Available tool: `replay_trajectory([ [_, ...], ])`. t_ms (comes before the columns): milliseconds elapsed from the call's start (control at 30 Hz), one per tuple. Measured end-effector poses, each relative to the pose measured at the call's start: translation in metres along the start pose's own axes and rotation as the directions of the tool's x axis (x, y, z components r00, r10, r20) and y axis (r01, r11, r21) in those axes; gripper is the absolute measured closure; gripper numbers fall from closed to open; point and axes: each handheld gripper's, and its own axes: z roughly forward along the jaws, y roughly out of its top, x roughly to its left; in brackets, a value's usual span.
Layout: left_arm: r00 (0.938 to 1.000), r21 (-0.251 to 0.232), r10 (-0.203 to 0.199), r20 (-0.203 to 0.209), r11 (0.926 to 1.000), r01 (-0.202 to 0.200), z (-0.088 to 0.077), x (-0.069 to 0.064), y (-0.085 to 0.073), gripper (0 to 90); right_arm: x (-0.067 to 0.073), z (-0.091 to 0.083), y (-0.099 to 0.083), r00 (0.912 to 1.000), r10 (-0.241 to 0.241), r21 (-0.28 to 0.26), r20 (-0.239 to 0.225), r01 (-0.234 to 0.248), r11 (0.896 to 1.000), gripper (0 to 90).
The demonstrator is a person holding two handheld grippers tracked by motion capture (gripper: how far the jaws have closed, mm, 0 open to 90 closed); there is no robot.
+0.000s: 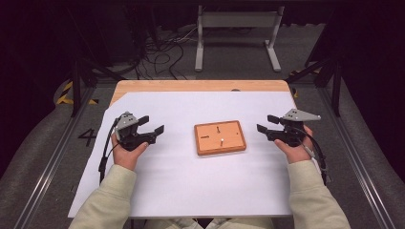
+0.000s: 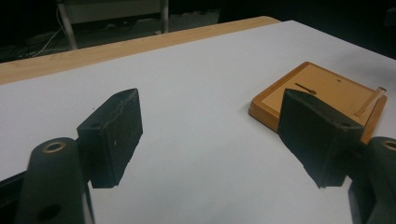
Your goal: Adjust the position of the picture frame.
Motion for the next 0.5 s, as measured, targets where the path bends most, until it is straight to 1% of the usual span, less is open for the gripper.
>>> replay_trajectory([
  [500,1.0,-0.006,0.002,-0.002,1.0,-0.002,-0.0005,-0.0008,0.0003,22.5,-0.0001,0.0005,0.0003,0.9999,-0.009,-0.001,0.011,0.01,1.0,35.6],
])
